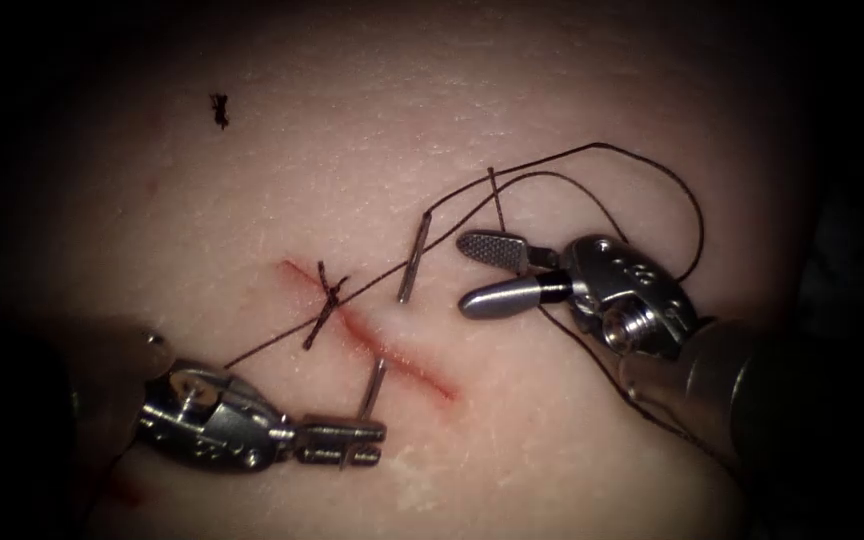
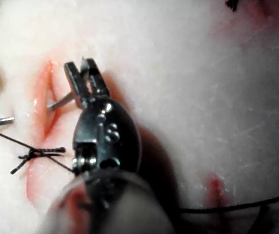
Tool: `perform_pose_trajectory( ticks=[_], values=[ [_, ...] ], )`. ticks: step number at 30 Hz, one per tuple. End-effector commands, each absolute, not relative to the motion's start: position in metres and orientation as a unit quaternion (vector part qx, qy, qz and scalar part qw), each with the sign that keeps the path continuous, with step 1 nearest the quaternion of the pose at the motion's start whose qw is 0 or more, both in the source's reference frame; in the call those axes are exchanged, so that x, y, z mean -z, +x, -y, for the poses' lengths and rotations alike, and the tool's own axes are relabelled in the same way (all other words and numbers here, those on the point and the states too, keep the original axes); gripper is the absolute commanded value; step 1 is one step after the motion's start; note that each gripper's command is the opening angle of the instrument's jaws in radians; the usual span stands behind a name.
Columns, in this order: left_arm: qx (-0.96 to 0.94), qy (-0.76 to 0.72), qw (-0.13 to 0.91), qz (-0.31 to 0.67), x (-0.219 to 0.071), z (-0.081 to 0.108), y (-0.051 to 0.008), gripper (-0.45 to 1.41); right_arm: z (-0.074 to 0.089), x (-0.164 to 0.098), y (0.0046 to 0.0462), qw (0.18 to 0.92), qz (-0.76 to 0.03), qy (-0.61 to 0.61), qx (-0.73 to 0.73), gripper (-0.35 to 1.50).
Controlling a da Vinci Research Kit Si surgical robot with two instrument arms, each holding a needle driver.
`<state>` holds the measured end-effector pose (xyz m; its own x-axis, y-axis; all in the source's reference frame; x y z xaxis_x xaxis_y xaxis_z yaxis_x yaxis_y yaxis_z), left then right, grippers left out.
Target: Wound Closure
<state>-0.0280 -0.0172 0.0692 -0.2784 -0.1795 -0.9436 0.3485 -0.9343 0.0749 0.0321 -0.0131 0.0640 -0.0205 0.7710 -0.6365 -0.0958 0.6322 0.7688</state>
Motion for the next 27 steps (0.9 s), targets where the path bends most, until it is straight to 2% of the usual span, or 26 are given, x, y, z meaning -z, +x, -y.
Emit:
perform_pose_trajectory(
  ticks=[1, 6, 12, 17, 19, 21, 25, 27],
  values=[
    [0.791, 0.584, 0.154, -0.096, -0.069, 0.018, -0.0284, -0.45, 0.014, -0.064, 0.0329, 0.656, -0.626, 0.268, -0.327, 1.01],
    [0.764, 0.606, 0.102, -0.197, -0.065, 0.018, -0.0274, -0.45, 0.015, -0.064, 0.0326, 0.696, -0.611, 0.257, -0.278, 1.15],
    [0.733, 0.618, 0.087, -0.271, -0.062, 0.02, -0.0264, -0.45, 0.015, -0.063, 0.0317, 0.731, -0.579, 0.268, -0.243, 1.2],
    [0.709, 0.636, 0.098, -0.289, -0.058, 0.021, -0.0261, -0.45, 0.016, -0.062, 0.0313, 0.737, -0.572, 0.276, -0.233, 1.16],
    [0.698, 0.644, 0.098, -0.296, -0.057, 0.021, -0.0261, -0.45, 0.017, -0.061, 0.0315, 0.73, -0.579, 0.288, -0.221, 1.04],
    [0.695, 0.648, 0.099, -0.297, -0.056, 0.021, -0.0261, -0.45, 0.017, -0.061, 0.0316, 0.73, -0.58, 0.289, -0.218, 1.03],
    [0.696, 0.655, 0.099, -0.277, -0.055, 0.021, -0.026, -0.45, 0.018, -0.06, 0.0319, 0.715, -0.598, 0.287, -0.218, 1.04],
    [0.704, 0.662, 0.091, -0.241, -0.054, 0.02, -0.026, -0.45, 0.019, -0.059, 0.0321, 0.705, -0.61, 0.283, -0.225, 1.13]
  ],
)
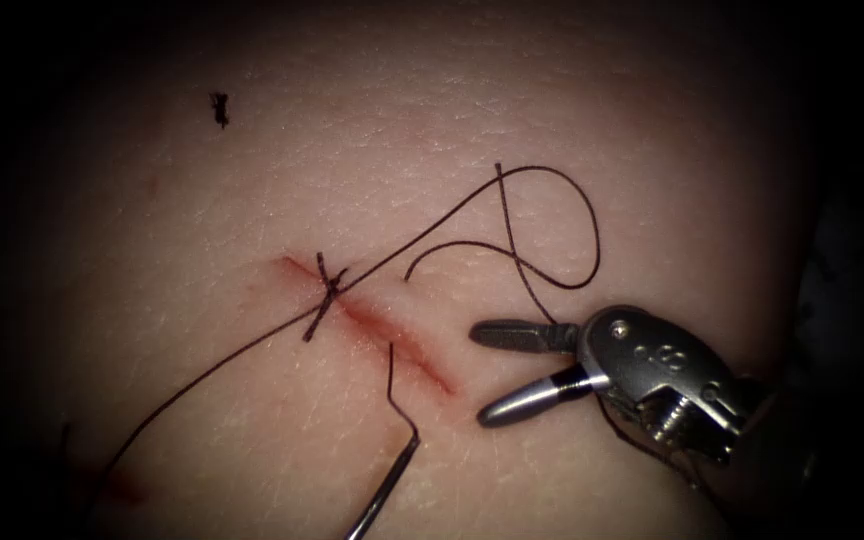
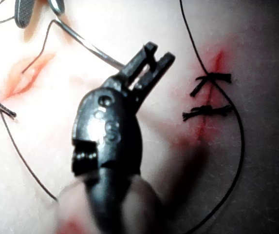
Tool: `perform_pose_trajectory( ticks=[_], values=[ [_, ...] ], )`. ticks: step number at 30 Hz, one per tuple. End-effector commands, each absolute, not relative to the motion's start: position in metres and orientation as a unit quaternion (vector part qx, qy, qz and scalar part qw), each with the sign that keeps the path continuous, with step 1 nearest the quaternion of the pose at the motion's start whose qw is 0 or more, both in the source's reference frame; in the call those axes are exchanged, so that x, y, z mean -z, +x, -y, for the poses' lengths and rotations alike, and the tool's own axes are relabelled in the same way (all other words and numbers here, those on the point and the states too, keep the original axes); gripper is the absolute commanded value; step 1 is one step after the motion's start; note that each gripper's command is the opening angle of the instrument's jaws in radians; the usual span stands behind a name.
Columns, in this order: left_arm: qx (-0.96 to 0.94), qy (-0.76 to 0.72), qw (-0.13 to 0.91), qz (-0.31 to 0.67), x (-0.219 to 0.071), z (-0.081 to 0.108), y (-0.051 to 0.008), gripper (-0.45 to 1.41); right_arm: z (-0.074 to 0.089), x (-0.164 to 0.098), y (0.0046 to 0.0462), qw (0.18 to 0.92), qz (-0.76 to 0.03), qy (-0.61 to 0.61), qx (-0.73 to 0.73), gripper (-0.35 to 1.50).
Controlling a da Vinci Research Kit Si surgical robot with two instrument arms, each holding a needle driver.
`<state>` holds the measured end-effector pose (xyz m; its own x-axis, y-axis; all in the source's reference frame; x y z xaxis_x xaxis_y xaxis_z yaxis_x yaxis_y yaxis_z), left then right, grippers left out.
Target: Wound Closure
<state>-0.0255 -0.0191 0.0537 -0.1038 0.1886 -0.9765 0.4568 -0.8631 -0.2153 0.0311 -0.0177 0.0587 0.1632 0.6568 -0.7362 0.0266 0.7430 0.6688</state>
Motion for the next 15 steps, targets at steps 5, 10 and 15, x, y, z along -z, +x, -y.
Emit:
perform_pose_trajectory(
  ticks=[5, 10, 15],
  values=[
    [0.72, 0.67, 0.065, -0.168, -0.0538, 0.0171, -0.0258, -0.45, 0.0186, -0.0579, 0.032, 0.696, -0.619, 0.279, -0.233, 1.3],
    [0.729, 0.678, 0.007, -0.093, -0.0542, 0.0126, -0.0255, -0.45, 0.0181, -0.0562, 0.0316, 0.69, -0.622, 0.264, -0.258, 1.46],
    [0.739, 0.672, -0.012, -0.042, -0.0551, 0.0102, -0.0258, -0.45, 0.0172, -0.0551, 0.0316, 0.646, -0.614, 0.311, -0.329, 1.4]
  ],
)
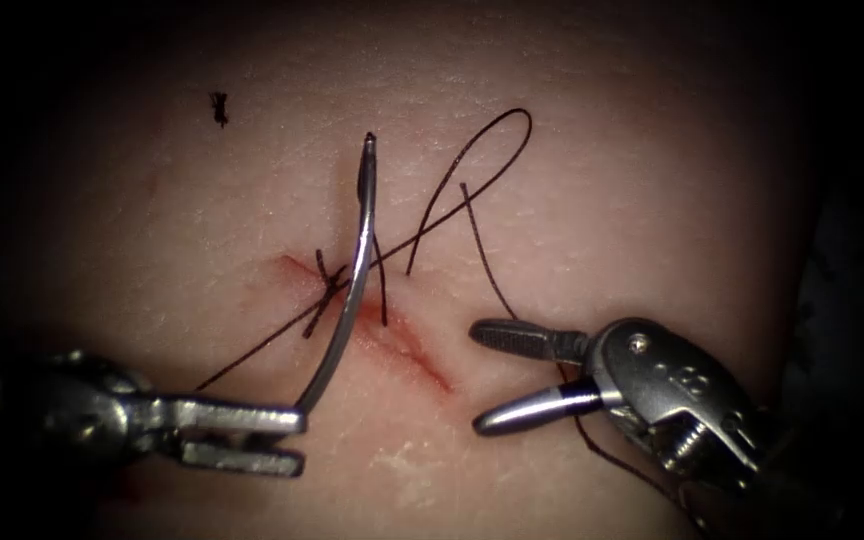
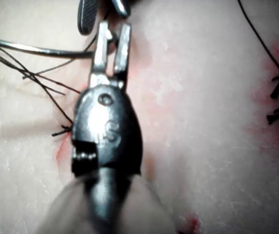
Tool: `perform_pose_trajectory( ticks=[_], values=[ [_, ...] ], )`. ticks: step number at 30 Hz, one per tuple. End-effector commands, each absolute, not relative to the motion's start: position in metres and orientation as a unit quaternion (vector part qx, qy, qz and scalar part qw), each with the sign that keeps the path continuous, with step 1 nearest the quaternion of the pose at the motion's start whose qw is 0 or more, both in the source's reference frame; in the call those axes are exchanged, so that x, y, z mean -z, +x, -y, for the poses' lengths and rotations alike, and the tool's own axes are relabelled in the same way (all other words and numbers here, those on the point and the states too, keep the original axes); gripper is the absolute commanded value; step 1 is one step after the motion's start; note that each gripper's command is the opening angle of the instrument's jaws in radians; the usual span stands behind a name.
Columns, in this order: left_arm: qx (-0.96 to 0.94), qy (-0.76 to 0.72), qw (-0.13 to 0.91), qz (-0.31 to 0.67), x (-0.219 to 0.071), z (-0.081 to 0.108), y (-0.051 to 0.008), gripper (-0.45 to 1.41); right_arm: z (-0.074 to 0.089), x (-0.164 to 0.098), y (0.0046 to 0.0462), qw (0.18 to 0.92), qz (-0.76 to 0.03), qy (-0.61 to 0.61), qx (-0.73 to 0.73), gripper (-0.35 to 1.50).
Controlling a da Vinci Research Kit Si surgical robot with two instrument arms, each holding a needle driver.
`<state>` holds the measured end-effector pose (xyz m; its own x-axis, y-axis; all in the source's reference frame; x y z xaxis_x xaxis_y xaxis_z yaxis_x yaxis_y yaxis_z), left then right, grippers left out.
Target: Wound Closure
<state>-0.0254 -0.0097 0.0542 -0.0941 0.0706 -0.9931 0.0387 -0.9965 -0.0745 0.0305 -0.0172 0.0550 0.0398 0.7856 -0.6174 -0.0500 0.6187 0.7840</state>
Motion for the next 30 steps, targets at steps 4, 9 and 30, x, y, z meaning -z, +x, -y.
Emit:
perform_pose_trajectory(
  ticks=[4, 9, 30],
  values=[
    [-0.744, -0.668, 0.02, -0.004, -0.0563, 0.0081, -0.0259, -0.45, 0.0157, -0.0541, 0.0312, 0.627, -0.608, 0.316, -0.37, 1.28],
    [-0.759, -0.65, 0.021, -0.03, -0.0576, 0.0068, -0.0259, -0.45, 0.0143, -0.0528, 0.0308, 0.622, -0.597, 0.326, -0.388, 1.13],
    [-0.803, -0.574, -0.04, -0.157, -0.0606, 0.0126, -0.0312, -0.45, 0.0116, -0.0529, 0.0331, 0.573, -0.51, 0.413, -0.49, 1.14]
  ],
)
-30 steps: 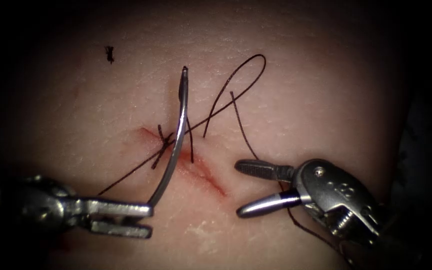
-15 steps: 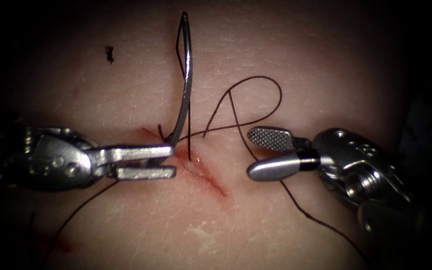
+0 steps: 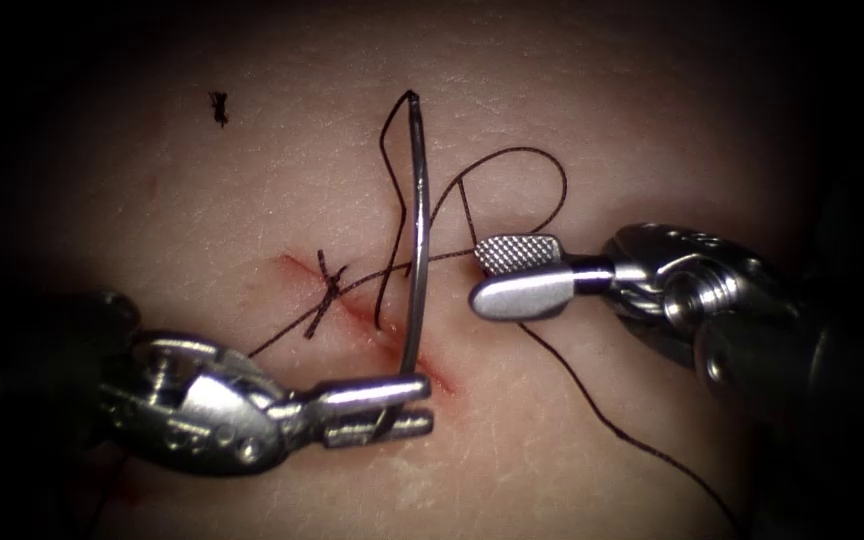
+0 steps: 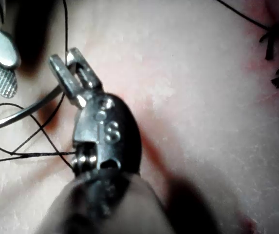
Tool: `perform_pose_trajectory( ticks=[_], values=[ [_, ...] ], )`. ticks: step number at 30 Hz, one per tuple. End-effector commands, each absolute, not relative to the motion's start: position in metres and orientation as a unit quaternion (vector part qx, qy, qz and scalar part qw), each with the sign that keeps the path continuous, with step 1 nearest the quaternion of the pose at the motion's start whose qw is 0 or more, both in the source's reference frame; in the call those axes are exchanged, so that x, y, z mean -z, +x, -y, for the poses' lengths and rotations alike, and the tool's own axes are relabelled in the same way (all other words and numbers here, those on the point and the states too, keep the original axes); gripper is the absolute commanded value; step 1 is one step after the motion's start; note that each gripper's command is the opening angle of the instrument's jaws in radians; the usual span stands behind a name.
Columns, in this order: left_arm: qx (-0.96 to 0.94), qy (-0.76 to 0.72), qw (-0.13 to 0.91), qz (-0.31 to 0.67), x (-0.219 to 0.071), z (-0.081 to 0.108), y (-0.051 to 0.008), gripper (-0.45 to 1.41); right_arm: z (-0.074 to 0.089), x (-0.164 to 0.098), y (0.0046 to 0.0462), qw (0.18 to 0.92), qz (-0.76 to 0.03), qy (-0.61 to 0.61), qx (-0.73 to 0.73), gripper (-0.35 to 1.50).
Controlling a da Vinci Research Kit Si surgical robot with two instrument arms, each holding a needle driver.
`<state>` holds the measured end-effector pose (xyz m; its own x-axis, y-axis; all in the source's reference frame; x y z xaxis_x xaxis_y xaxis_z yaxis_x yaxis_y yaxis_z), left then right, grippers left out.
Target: Wound Closure
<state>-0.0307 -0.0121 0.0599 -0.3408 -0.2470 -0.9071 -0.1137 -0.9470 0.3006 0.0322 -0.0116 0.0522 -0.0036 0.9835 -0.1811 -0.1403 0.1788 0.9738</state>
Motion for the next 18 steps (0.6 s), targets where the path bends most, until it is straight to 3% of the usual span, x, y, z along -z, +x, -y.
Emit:
perform_pose_trajectory(
  ticks=[1, 18],
  values=[
    [0.806, 0.568, 0.043, 0.163, -0.0608, 0.0128, -0.0315, -0.45, 0.0116, -0.053, 0.0333, 0.57, -0.508, 0.415, -0.494, 1.14],
    [0.823, 0.528, 0.062, 0.201, -0.0617, 0.0136, -0.0324, -0.45, 0.0106, -0.0539, 0.0362, 0.587, -0.482, 0.41, -0.505, 1.13]
  ],
)
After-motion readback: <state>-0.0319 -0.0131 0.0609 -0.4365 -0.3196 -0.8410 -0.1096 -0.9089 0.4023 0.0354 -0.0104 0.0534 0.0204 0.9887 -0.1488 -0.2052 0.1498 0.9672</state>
